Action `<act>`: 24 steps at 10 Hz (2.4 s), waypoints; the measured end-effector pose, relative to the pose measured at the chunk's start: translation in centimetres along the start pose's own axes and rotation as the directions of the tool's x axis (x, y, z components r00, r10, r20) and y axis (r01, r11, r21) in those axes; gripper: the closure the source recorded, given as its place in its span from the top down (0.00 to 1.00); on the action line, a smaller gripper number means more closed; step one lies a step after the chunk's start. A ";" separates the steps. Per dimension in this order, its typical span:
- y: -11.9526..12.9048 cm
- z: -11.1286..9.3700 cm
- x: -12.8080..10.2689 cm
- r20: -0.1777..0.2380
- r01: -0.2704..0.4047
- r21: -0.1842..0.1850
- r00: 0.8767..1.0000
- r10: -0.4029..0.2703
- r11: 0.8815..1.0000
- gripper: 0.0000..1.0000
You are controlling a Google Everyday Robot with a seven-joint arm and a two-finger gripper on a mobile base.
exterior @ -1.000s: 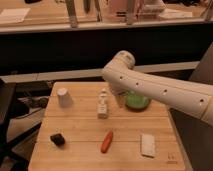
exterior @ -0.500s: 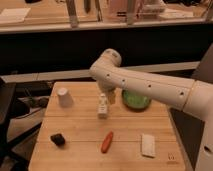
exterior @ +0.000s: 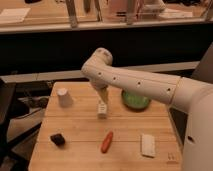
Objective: Place the ceramic cup over the eraser
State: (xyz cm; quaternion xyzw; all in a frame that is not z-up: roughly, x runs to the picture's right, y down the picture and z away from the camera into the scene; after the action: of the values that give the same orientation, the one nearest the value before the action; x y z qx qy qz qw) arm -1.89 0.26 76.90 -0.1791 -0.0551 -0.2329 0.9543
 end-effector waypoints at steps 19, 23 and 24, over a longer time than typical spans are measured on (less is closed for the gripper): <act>-10.0 4.3 -10.3 0.066 0.266 0.065 0.961 -0.270 0.962 0.80; -11.2 5.9 -11.9 0.076 0.309 0.072 0.946 -0.314 0.948 0.80; -11.6 6.4 -12.4 0.079 0.320 0.076 0.942 -0.325 0.945 0.80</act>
State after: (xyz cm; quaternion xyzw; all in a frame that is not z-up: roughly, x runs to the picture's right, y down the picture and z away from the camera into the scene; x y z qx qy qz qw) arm -18.43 -1.72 84.19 -0.1485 -0.1342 -0.3757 0.9049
